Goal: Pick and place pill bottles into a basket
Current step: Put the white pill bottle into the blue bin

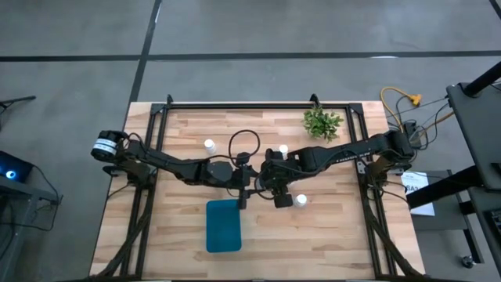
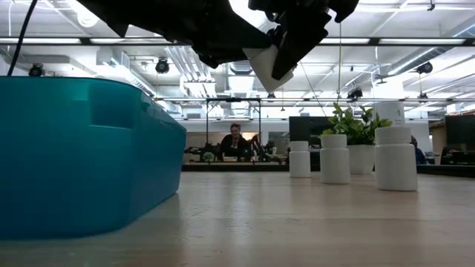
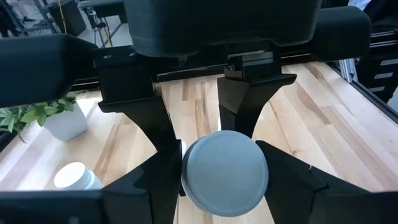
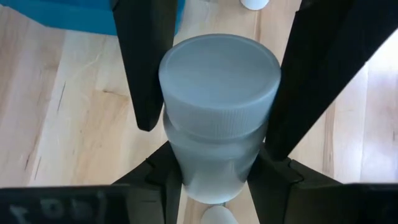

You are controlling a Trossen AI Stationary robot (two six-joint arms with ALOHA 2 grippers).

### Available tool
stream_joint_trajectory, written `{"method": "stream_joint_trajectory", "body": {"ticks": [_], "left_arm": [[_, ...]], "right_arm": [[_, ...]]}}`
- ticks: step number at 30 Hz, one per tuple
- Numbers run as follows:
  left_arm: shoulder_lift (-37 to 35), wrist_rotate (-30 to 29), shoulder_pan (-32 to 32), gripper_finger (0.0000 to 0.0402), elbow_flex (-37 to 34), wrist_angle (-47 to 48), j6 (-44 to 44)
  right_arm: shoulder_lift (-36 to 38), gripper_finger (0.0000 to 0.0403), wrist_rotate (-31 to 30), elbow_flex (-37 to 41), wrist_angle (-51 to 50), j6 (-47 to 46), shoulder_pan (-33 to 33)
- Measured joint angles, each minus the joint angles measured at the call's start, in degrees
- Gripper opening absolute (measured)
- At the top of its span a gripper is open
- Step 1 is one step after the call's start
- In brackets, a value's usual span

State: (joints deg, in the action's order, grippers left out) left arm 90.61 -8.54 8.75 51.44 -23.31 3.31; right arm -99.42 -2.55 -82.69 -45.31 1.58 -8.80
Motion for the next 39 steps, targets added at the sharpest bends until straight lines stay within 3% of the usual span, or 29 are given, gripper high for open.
{"method": "stream_joint_trajectory", "body": {"ticks": [12, 19, 26, 33, 39], "left_arm": [[0.1, -0.1, -0.1, 0.0179, -0.2, 0.1, -0.1], [0.1, -1.0, -0.1, 0.0145, -0.2, 0.2, 0.7], [0.1, -1.2, -0.1, 0.0145, -0.2, 0.8, 0.9], [-0.3, -1.1, -0.1, 0.0145, 0.6, 3.7, 0.0], [-0.2, -1.6, -0.1, 0.0145, 2.4, 13.7, -0.4]], "right_arm": [[0.0, 0.0127, -0.4, -0.2, -1.2, -0.4, 0.0], [0.0, 0.0125, -0.4, -0.3, -1.9, -1.4, 0.0], [0.0, 0.0126, -0.4, -0.5, -2.2, -1.4, 0.0], [0.0, 0.0173, -0.6, -0.5, -1.9, -0.7, 0.1], [0.3, 0.0205, -0.4, -0.7, -2.1, -0.2, -0.1]]}}
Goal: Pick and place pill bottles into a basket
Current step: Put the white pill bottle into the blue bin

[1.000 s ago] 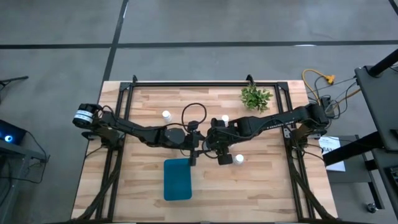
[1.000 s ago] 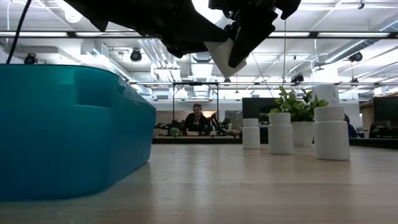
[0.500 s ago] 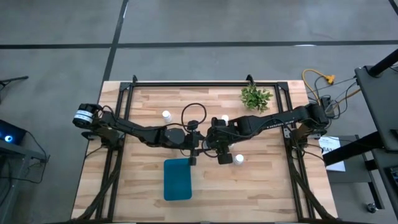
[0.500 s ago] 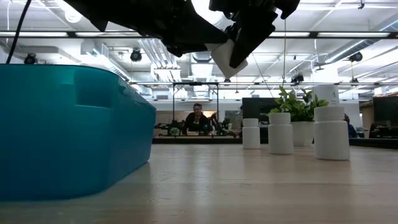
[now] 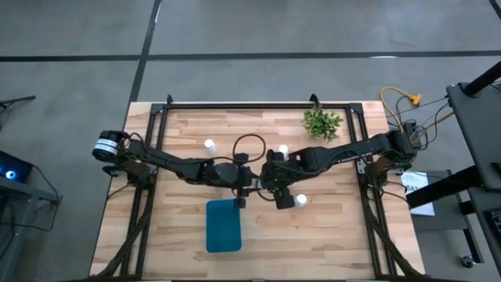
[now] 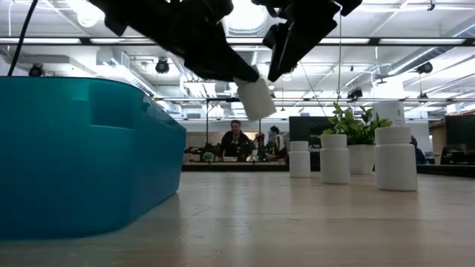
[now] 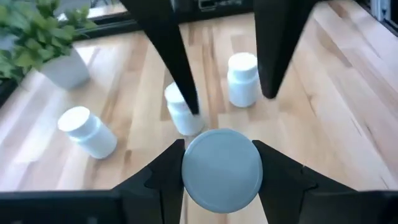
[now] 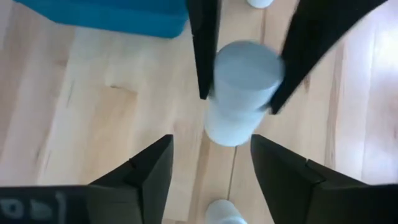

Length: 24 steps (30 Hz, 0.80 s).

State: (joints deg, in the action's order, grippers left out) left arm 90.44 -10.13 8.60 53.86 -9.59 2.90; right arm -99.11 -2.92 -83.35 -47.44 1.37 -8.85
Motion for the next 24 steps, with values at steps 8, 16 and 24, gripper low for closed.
{"method": "stream_joint_trajectory", "body": {"ticks": [8, 16, 24], "left_arm": [[-0.4, -2.3, 0.3, 0.0145, 1.6, 1.6, 0.1], [-4.0, -1.8, 0.7, 0.0145, 1.5, 8.8, -3.3], [-10.9, -2.0, 4.7, 0.0145, 1.0, 16.7, -5.6]], "right_arm": [[0.1, 0.0215, 0.0, 0.1, 0.1, -1.1, -0.1], [0.3, 0.0214, 0.0, 0.1, 1.8, -1.5, -2.3], [0.6, 0.0214, -7.2, 0.2, 4.6, -1.0, -3.7]]}}
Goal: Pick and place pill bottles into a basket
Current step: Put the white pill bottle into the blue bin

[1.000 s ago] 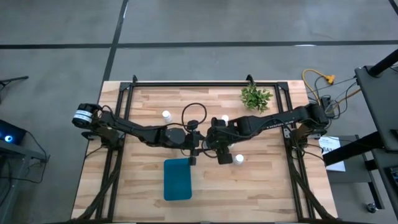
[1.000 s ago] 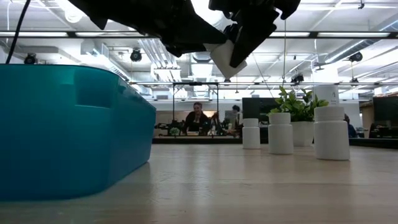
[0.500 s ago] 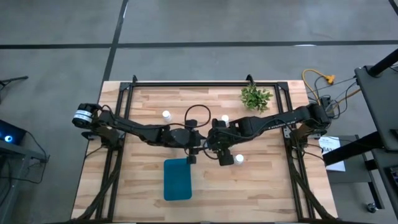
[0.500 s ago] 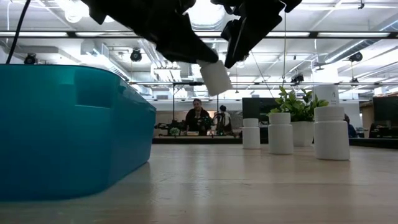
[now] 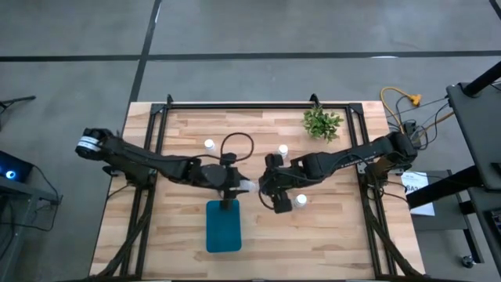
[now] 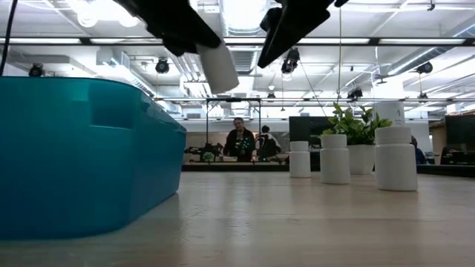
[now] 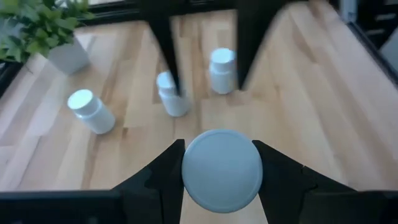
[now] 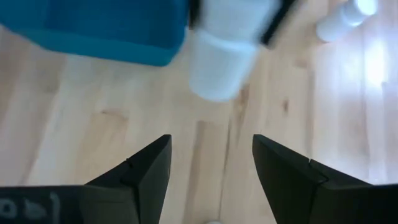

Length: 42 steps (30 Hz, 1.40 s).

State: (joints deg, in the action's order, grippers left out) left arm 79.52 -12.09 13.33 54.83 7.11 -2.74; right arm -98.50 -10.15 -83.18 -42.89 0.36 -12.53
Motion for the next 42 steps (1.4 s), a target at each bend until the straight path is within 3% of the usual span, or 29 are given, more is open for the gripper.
{"method": "stream_joint_trajectory", "body": {"ticks": [3, 11, 18, 27, 42], "left_arm": [[-1.6, -0.3, 2.1, 0.0145, -0.1, 2.6, -0.9], [-3.4, -2.9, 4.3, 0.0145, -0.2, 6.5, -7.5], [-3.5, -3.2, 4.8, 0.0145, -0.2, 7.7, -7.6], [-3.5, -3.5, 7.8, 0.0145, -0.8, 16.6, -15.0], [-3.3, -9.4, 16.7, 0.0145, -1.5, 17.9, -21.4]], "right_arm": [[0.0, 0.0214, -1.6, 0.5, 2.6, 0.4, 0.0], [0.0, 0.0214, -1.9, 5.6, 21.5, 6.5, 0.0], [1.1, 0.0214, -2.1, 8.2, 28.4, 7.3, 0.0], [2.9, 0.0192, -2.2, 9.5, 29.6, 7.2, 0.2], [2.9, 0.0152, -2.0, 11.0, 29.9, 6.3, 0.2]]}}
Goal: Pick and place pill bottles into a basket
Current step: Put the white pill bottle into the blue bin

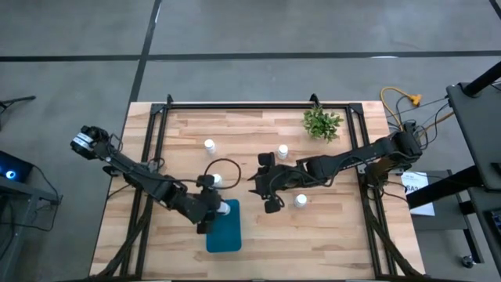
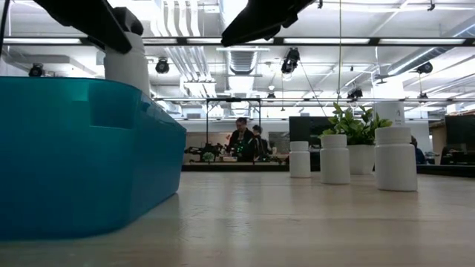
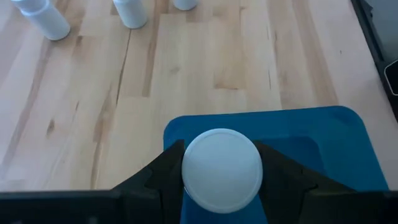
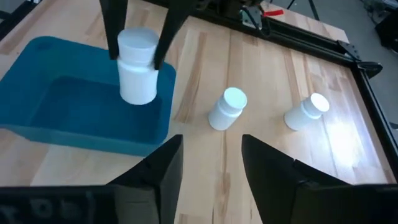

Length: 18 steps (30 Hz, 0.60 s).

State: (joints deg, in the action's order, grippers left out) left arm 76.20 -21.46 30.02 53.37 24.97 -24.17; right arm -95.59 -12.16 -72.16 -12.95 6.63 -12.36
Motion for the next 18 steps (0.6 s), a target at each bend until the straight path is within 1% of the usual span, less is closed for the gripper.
{"method": "stream_joint_trajectory", "body": {"ticks": [5, 13, 18], "left_arm": [[0.0, -1.1, 0.2, 0.0145, -0.6, 0.2, -1.1], [0.0, -1.0, 0.2, 0.0145, -4.4, 0.2, -5.4], [0.6, -0.9, 0.5, 0.0145, -4.8, 0.0, -5.8]], "right_arm": [[0.0, 0.0144, 0.1, -0.1, 0.5, 0.0, 0.0], [0.0, 0.0133, 0.2, -0.1, 1.7, 0.7, -0.1], [0.0, 0.0127, 0.2, -0.2, 1.8, 0.5, -0.1]]}}
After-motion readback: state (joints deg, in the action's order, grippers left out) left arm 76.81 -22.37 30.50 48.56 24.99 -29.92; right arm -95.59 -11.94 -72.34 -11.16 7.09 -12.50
